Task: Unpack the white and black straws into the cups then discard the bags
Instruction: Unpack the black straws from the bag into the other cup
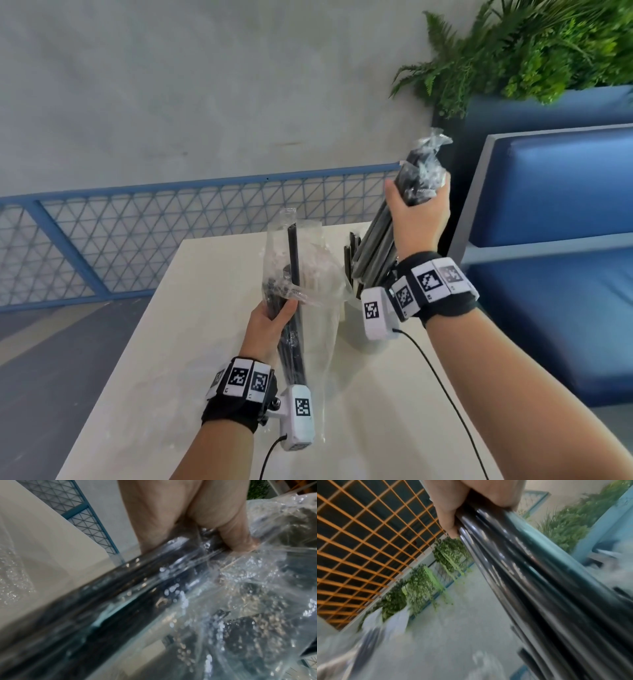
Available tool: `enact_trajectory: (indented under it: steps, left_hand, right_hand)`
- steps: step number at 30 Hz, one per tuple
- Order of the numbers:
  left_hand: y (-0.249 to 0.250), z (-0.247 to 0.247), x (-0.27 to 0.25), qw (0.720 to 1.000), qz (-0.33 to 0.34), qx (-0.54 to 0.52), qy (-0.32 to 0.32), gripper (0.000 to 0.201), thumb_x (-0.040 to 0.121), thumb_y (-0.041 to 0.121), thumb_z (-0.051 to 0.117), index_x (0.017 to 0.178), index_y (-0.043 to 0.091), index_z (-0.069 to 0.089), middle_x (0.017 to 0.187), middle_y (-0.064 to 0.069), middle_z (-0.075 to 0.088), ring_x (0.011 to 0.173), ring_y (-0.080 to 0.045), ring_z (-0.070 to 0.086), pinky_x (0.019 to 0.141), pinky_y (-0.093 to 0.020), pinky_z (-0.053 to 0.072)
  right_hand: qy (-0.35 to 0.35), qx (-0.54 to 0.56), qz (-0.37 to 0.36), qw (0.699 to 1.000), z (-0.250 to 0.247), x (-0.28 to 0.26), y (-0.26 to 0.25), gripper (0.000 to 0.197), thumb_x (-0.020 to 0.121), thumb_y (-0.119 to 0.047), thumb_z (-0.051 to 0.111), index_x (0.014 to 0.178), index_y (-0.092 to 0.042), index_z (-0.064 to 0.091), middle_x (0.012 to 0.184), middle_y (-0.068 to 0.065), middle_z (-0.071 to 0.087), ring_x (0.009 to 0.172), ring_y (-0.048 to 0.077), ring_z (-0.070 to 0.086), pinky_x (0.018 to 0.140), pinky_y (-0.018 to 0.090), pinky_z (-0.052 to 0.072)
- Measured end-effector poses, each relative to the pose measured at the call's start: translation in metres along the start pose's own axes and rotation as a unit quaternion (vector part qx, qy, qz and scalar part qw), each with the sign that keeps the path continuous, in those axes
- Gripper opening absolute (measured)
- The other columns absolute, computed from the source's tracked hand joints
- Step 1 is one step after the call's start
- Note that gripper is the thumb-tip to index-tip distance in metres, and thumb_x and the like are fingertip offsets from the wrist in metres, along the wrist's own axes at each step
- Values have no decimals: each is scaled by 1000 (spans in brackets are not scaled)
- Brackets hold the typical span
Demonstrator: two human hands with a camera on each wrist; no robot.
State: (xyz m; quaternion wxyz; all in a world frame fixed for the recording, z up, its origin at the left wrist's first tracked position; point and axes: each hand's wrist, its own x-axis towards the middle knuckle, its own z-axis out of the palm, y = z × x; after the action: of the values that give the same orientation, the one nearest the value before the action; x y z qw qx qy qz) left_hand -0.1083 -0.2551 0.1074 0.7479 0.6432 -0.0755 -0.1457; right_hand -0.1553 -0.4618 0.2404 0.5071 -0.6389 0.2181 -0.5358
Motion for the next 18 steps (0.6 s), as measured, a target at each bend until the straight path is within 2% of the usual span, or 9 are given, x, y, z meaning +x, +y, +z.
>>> enact_trajectory:
  steps: [3,7,11,12,14,16,18]
  left_hand:
    - [0,1,1,1000,-2,-4,1,6,87,16,59,89,13,63,83,-3,69,77,-16,65,70,-26,50]
    - [0,3,1,1000,11,-22,0,6,88,13,57,90,12,63,74,6,71,66,-6,67,60,-17,51]
    - [1,4,-2,999,29,-32,-2,7,90,8,53,87,9,60,56,10,67,47,2,58,48,-11,45]
    - [1,4,-2,999,32,-34,-3,8,90,6,53,87,8,60,54,10,66,45,2,57,48,-10,45]
    - [1,3,-1,999,31,-42,-8,8,90,6,53,89,8,61,62,8,70,55,-1,64,53,-12,49]
    - [0,1,0,998,27,-49,-9,9,89,8,55,93,9,63,74,5,73,67,-5,68,60,-15,53]
    - [-1,-2,1,998,20,-55,-5,10,88,8,56,93,8,64,79,1,72,70,-7,69,62,-16,53]
  right_hand:
    - [-70,-53,30,996,5,-24,20,43,77,-21,74,112,-10,52,81,-19,52,71,-7,51,67,6,37]
    - [-127,-99,85,983,11,-43,49,42,76,-24,75,109,-9,54,93,-2,59,87,15,57,75,23,44]
    - [-149,-149,122,970,11,-53,66,52,77,-23,74,120,-4,53,109,11,63,99,23,57,80,22,39]
    - [-159,-157,131,966,11,-56,69,54,77,-22,75,122,-3,52,112,13,63,104,26,58,81,22,39]
    - [-189,-177,144,955,13,-62,74,58,77,-23,75,126,-5,50,115,14,63,108,28,58,84,24,41]
    - [-216,-205,128,946,15,-65,73,63,76,-25,75,128,-8,45,118,13,61,111,28,57,89,28,43]
    - [-194,-210,42,957,12,-66,66,67,71,-28,79,126,-12,44,122,9,56,115,26,52,96,32,40]
